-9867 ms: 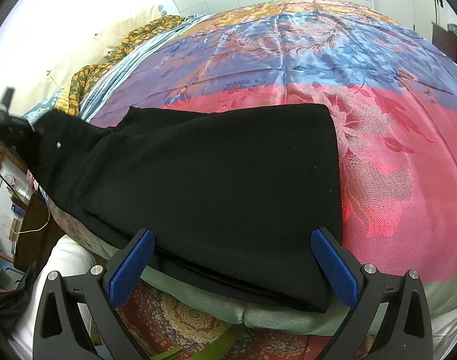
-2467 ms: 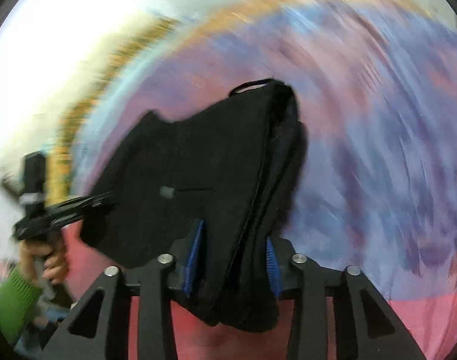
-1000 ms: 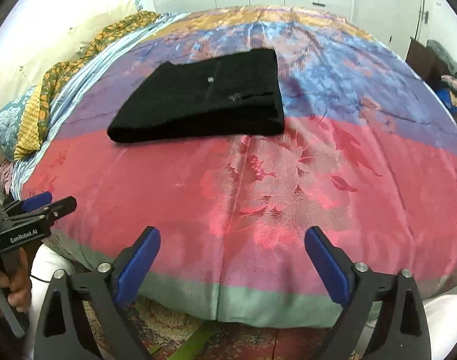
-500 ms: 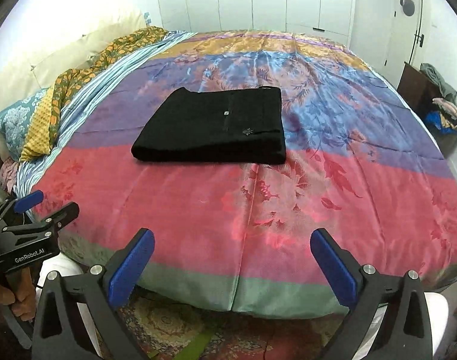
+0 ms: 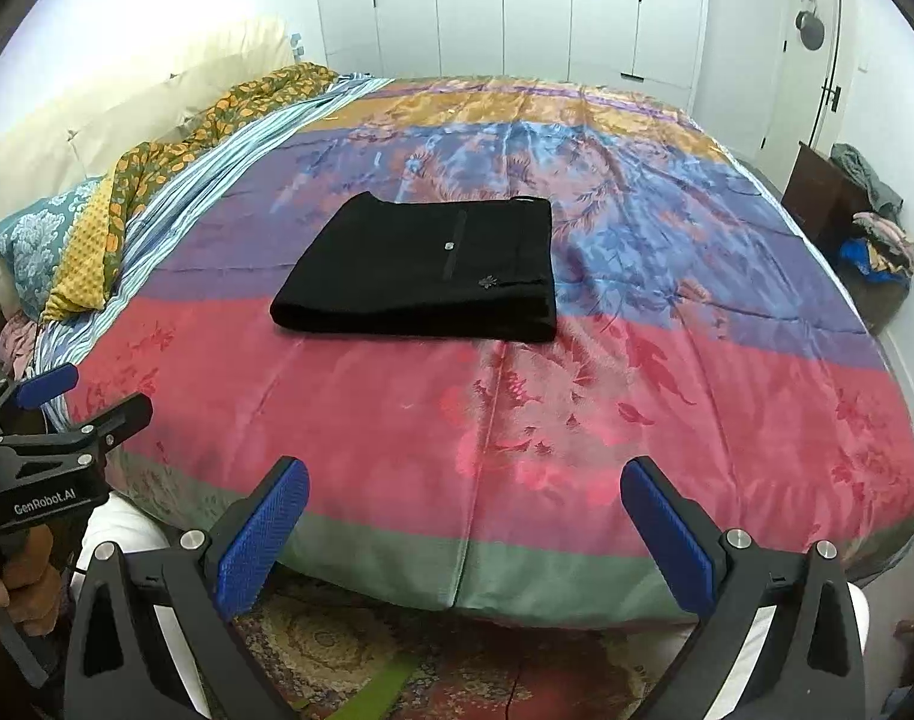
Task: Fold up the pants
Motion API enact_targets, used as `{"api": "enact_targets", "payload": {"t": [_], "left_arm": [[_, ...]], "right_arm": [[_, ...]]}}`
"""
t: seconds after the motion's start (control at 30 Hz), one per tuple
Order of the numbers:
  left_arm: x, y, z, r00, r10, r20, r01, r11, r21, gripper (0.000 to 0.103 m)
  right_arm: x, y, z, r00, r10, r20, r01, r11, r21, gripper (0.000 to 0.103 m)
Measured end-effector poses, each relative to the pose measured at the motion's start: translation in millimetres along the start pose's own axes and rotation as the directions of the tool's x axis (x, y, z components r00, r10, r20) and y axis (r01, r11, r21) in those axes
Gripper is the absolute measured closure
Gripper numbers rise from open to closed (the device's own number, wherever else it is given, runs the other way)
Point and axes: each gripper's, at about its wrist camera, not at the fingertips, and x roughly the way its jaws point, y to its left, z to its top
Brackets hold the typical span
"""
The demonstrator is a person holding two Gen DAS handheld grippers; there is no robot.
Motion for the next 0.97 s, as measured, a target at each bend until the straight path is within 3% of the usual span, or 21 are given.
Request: {"api": "enact_targets", "payload": {"t": [0.97], "left_arm": [[-6.3, 0.1, -1.6, 0.999, -0.044, -0.019, 0.044, 0.999, -0.017, 0.001]], "right_arm": [[-3.5, 5.0, -0.8, 1.000, -0.022, -0.011, 0.022, 0.999, -0.027, 0.000]]}}
